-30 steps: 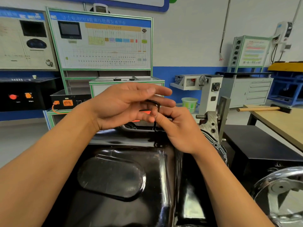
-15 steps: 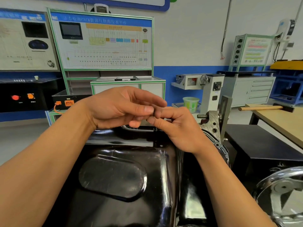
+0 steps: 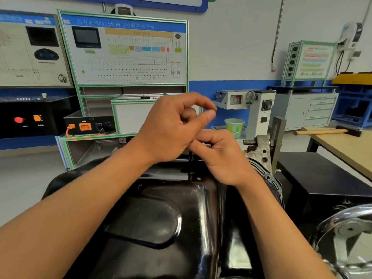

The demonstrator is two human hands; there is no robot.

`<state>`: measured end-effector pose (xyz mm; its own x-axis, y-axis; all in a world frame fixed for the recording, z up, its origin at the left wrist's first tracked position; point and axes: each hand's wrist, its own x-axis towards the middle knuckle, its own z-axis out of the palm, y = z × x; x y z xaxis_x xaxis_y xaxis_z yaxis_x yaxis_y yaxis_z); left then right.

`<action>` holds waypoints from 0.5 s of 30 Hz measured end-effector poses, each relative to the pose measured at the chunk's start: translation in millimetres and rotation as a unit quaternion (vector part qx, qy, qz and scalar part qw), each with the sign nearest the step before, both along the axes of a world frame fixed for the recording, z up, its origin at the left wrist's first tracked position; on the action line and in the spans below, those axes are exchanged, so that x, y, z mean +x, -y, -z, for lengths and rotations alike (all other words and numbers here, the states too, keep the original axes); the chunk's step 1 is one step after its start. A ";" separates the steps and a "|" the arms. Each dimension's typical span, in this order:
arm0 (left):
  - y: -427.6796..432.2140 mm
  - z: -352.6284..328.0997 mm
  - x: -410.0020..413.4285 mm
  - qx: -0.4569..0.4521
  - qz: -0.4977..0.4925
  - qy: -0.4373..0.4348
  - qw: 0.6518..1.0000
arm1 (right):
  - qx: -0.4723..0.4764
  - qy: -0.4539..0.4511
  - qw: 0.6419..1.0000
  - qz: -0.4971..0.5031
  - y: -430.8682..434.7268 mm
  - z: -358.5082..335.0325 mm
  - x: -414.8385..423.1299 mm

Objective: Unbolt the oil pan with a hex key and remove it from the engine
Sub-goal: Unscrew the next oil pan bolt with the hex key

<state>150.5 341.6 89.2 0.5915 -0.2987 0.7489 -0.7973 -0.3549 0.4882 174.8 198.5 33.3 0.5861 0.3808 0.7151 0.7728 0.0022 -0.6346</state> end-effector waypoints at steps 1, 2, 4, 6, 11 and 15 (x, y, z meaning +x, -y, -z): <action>-0.4 -2.0 0.4 -0.015 -0.009 -0.027 0.999 | -0.001 -0.007 1.000 -0.008 -0.3 0.3 0.4; -2.6 -4.9 1.0 -0.038 -0.005 -0.075 0.996 | 0.003 -0.012 1.000 -0.015 -1.0 0.7 0.8; -11.7 -11.5 0.7 -0.089 0.048 -0.195 0.976 | 0.014 -0.019 1.000 -0.011 -1.7 1.7 2.1; -23.2 -15.6 1.7 -0.114 0.139 -0.287 0.941 | 0.016 -0.026 1.000 0.008 -1.1 2.5 3.6; -37.2 -14.0 4.6 -0.082 0.291 -0.375 0.877 | 0.018 -0.039 0.999 0.015 2.9 6.9 7.6; -38.6 -14.0 8.5 -0.052 0.308 -0.377 0.872 | 0.009 -0.049 0.999 0.011 3.1 8.9 11.1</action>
